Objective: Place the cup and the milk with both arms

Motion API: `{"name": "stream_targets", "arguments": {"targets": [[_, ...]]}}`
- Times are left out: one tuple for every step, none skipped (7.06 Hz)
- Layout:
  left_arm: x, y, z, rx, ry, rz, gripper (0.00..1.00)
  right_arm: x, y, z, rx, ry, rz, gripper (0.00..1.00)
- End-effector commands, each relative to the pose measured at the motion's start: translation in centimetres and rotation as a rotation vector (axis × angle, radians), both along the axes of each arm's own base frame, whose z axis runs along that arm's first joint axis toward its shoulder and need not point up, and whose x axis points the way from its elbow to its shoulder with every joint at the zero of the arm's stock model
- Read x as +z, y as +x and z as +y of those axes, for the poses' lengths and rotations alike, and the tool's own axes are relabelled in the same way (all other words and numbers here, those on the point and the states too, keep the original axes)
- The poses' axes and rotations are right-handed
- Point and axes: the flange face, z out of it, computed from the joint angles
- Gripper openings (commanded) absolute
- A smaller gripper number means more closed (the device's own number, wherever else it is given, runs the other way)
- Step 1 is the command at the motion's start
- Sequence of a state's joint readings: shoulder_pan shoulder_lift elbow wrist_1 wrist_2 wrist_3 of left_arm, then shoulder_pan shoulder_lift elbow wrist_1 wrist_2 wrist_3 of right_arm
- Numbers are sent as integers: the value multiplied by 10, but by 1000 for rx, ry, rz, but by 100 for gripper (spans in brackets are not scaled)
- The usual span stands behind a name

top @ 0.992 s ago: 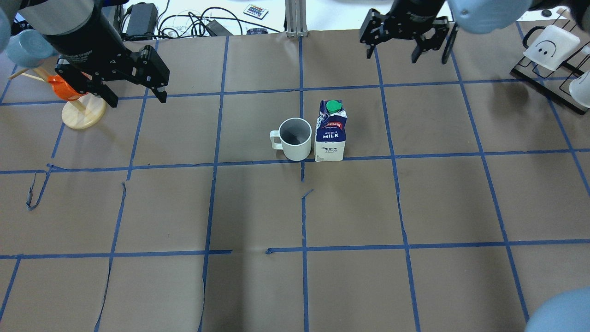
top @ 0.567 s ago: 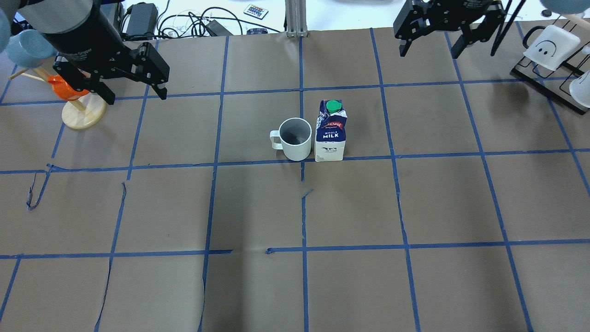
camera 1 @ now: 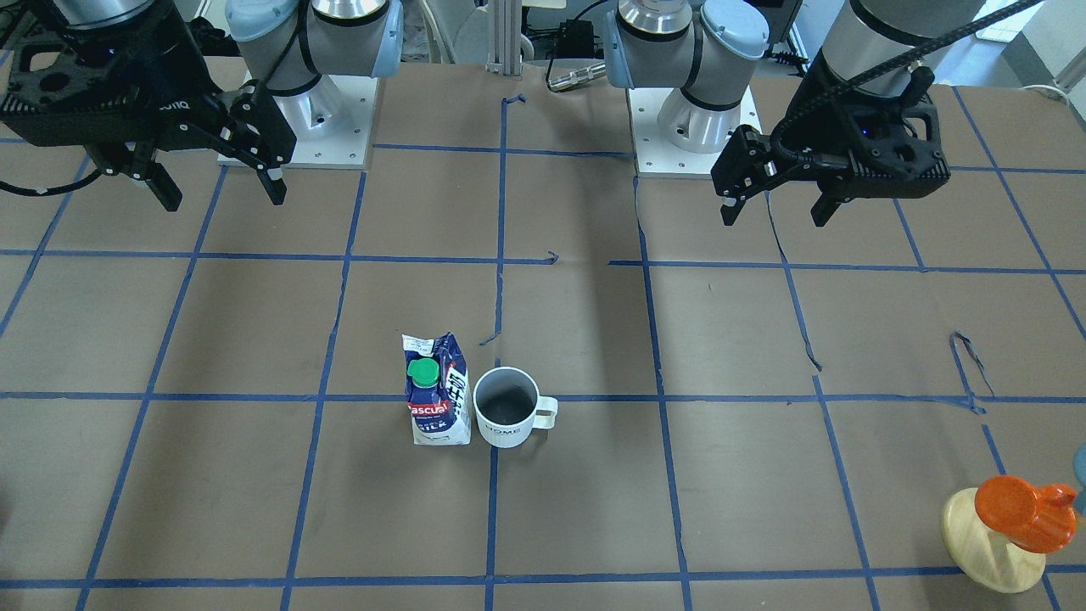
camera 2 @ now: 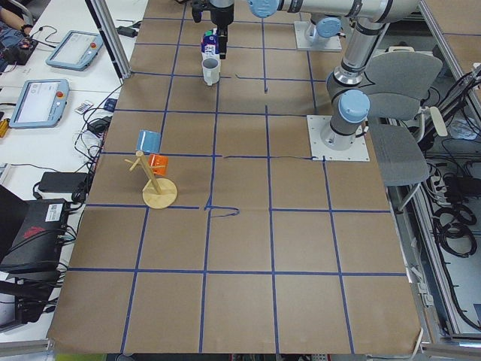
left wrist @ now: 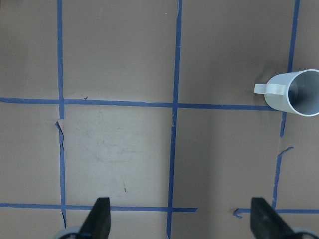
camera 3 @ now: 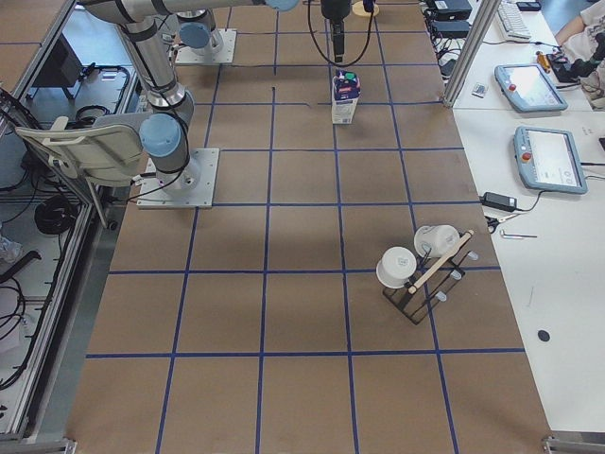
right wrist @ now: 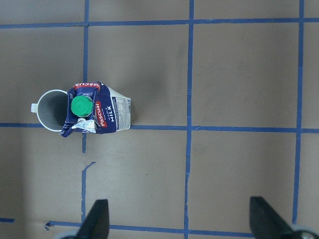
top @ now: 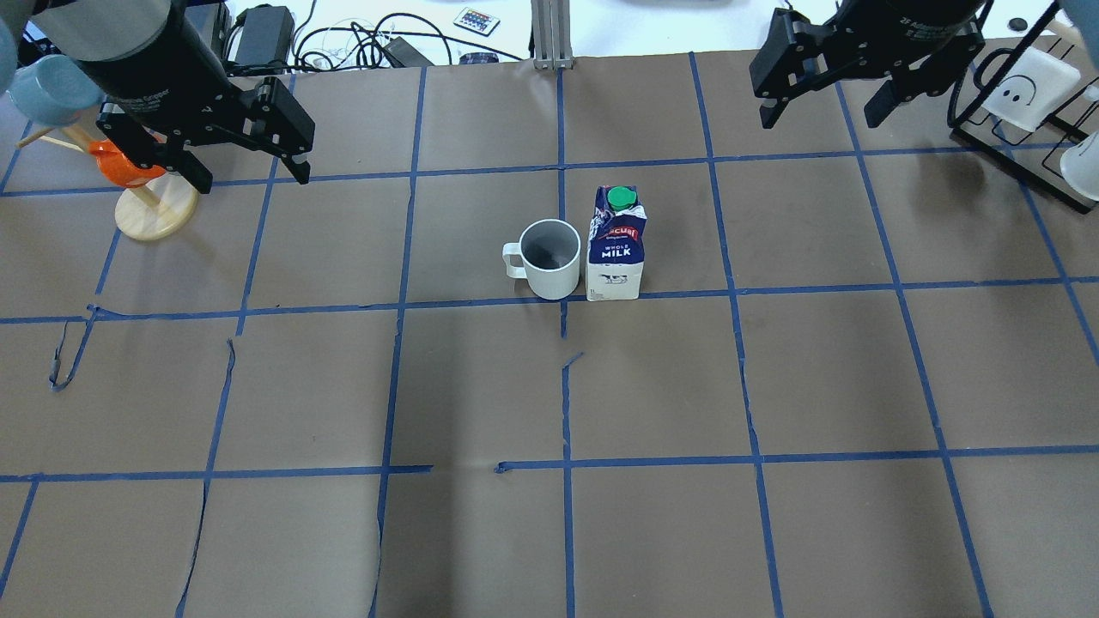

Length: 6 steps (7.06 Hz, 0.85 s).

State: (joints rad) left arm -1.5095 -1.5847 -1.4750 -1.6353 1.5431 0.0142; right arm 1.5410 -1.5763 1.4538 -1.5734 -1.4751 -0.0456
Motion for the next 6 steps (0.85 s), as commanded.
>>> {"name": "stream_targets", "arguments": {"targets": [[2,0,0,2,-7,0,100,-1,-2,0,-1,-2,5,100],[3,0,-1,5,-19,0,100,-2,-3,2,-1,10,7,100],[2,0,-2,8,-18,1,100,0,-3,4,1,7,13,100],[1,0,-2,8,-16,1,100,0,-3,4,7,6,13,100],[1,0,-2,8,-16,1,100,-1,-2,4,10,8,14,100],[1,0,-2,8,-16,1,100,-1,-3,4,9,9,14,100]]}}
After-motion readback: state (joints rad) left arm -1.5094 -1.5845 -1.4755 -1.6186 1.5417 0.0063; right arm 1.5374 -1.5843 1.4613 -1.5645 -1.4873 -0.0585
